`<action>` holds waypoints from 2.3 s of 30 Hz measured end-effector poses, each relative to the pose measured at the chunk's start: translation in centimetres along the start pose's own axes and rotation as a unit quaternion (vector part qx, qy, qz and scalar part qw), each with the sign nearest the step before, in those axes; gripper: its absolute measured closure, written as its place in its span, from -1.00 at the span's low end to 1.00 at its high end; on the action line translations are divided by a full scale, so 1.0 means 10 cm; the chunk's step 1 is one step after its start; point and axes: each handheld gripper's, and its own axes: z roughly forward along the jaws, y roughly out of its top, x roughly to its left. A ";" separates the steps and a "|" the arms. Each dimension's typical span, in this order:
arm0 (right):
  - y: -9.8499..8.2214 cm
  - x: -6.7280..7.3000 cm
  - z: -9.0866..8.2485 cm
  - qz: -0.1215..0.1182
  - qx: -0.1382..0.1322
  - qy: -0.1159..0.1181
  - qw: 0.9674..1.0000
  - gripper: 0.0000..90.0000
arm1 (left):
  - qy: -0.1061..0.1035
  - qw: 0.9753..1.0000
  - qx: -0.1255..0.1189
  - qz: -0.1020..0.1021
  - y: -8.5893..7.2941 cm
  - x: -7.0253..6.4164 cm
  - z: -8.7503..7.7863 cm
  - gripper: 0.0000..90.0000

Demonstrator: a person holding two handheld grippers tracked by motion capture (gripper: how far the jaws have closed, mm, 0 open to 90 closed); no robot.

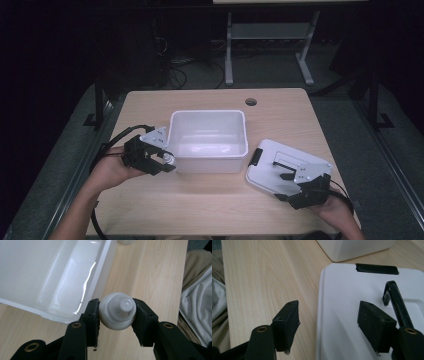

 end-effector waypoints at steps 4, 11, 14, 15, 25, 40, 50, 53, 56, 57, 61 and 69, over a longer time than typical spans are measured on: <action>0.00 0.00 -0.01 -0.002 -0.002 -0.001 1.000 -0.27 | 0.002 1.000 -0.004 0.001 0.07 0.06 -0.06 0.32; -0.01 -0.01 -0.02 -0.002 -0.004 -0.003 1.000 -0.27 | 0.009 1.000 -0.006 0.000 0.19 0.19 -0.12 0.32; -0.01 -0.01 -0.03 0.001 -0.005 -0.004 1.000 -0.27 | 0.010 1.000 -0.004 -0.004 0.22 0.23 -0.11 0.32; -0.01 -0.01 -0.03 0.001 -0.005 -0.004 1.000 -0.27 | 0.012 1.000 -0.003 -0.003 0.23 0.26 -0.11 0.32; -0.01 -0.03 -0.04 -0.002 -0.006 -0.005 1.000 -0.27 | 0.015 1.000 0.007 -0.015 0.25 0.41 -0.06 0.32; -0.02 -0.04 -0.05 0.002 -0.010 -0.005 1.000 -0.27 | 0.012 0.999 0.030 -0.034 0.20 0.55 0.14 0.32; -0.03 -0.04 -0.05 0.003 -0.009 -0.006 1.000 -0.27 | 0.008 0.998 0.038 -0.042 0.12 0.57 0.26 0.32; -0.03 -0.04 -0.04 0.003 -0.009 -0.006 1.000 -0.27 | 0.006 0.998 0.039 -0.047 0.10 0.59 0.29 0.32; -0.03 -0.04 -0.04 0.002 -0.007 -0.005 1.000 -0.27 | 0.005 0.998 0.041 -0.046 0.10 0.60 0.31 0.32; -0.03 -0.04 -0.04 0.003 -0.007 -0.005 1.000 -0.27 | 0.004 0.998 0.042 -0.046 0.10 0.60 0.32 0.32; -0.03 -0.04 -0.03 0.003 -0.006 -0.002 1.000 -0.27 | 0.004 0.998 0.045 -0.046 0.11 0.60 0.35 0.32; -0.04 -0.04 -0.04 0.004 -0.007 -0.004 1.000 -0.27 | 0.005 0.998 0.043 -0.051 0.09 0.64 0.45 0.32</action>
